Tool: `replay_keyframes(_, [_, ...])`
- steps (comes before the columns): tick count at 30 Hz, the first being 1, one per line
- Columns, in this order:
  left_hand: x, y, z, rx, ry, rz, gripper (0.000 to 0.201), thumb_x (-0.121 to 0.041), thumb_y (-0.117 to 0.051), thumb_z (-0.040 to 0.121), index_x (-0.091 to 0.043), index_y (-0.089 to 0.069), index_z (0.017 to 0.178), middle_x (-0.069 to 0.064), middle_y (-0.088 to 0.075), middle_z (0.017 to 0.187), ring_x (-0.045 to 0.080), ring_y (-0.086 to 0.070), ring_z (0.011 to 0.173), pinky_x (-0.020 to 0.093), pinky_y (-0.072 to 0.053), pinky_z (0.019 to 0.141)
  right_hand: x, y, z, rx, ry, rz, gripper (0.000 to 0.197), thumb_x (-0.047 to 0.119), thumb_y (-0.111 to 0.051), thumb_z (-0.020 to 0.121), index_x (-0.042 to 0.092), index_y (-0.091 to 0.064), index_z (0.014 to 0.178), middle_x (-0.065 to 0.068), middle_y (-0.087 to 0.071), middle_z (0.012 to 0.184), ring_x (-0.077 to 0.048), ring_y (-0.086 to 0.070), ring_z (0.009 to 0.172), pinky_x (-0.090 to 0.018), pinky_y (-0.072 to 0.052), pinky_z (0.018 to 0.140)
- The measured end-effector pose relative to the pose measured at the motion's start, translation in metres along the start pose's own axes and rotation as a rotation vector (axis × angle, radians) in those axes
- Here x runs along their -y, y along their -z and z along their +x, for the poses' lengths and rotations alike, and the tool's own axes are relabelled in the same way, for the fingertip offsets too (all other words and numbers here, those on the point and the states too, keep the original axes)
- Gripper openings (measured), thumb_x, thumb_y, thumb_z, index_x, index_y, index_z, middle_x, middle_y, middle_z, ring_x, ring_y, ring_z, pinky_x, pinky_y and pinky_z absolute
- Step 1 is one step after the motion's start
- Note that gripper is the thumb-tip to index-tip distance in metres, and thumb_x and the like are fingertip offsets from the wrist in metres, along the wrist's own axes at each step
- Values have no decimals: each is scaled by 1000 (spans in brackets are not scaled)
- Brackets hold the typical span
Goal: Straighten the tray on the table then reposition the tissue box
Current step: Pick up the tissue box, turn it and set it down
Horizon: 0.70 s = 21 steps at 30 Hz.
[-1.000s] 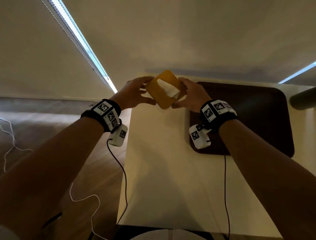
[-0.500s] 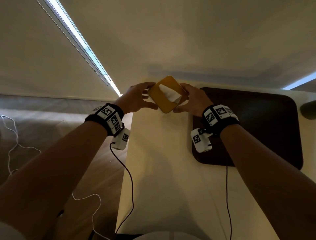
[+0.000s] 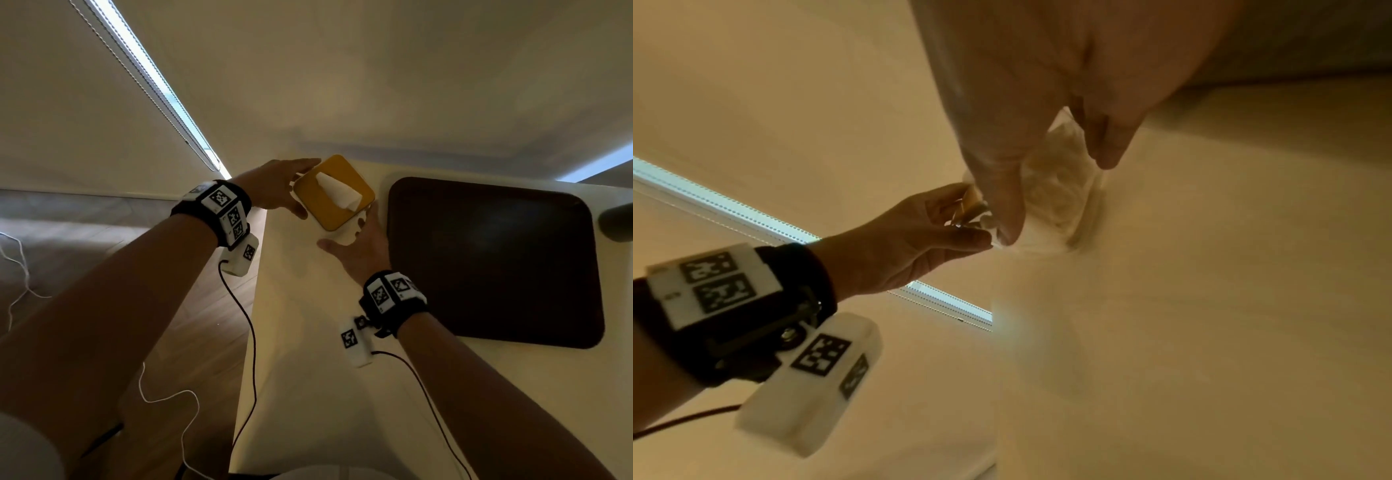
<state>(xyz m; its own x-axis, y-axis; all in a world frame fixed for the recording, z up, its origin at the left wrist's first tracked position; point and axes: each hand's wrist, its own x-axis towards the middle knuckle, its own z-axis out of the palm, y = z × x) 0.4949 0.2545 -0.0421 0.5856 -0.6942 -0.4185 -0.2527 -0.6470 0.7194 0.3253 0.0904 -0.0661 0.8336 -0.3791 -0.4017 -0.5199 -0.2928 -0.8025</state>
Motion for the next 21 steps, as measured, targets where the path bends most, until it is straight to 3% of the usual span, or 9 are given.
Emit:
replay_keyframes(4, [-5,1,-1,14,-39,13,100,-17,-92,65,-26,-39,149,-1,-58,136,16,-54,116,32,-45,96,0,-9,4,-63,-52,71,120,46,-89,56,30,-18,151,0,-48,145,-21,-50,130,-48,-48,103])
replay_keyframes(6, [-3,-1,-4,-8,-34,-19,97,-15,-91,67,-22,-40,149,1,-58,135,17,-56,115,26,-46,93,2,-5,5,-54,-25,90,114,39,-89,61,29,-21,151,-1,-49,145,-20,-51,129,-46,-48,103])
replay_keyframes(9, [1,-9,-12,-93,-36,-54,94,-18,-90,68,-22,-42,149,0,-62,130,14,-60,110,8,-47,83,2,9,10,14,49,112,104,23,-87,70,28,-24,152,-3,-49,145,-18,-51,129,-35,-47,103])
replay_keyframes(11, [2,-17,-18,-173,-22,-106,95,-18,-90,68,-24,-42,149,-2,-64,126,9,-62,107,2,-48,81,2,20,18,78,83,83,105,23,-87,70,30,-23,153,-3,-49,146,-17,-52,128,-35,-48,104])
replay_keyframes(13, [2,-27,-24,-240,1,-166,97,-19,-91,67,-24,-41,151,-2,-65,126,7,-63,108,3,-48,87,3,29,26,151,87,41,109,22,-88,70,31,-19,154,-2,-48,148,-15,-53,128,-38,-48,104])
replay_keyframes(18, [3,-53,-37,-362,36,-272,94,-19,-90,68,-21,-43,150,-4,-67,122,4,-64,105,-1,-45,78,11,48,45,341,122,-8,107,9,-85,72,25,-19,155,-1,-52,145,-16,-55,128,-40,-48,106])
replay_keyframes(21, [3,-65,-41,-410,59,-383,90,-10,-89,69,-16,-45,148,-11,-64,117,-9,-64,98,3,-48,79,14,53,50,384,154,-82,102,6,-83,74,22,-21,155,-1,-55,139,-16,-55,125,-35,-48,105])
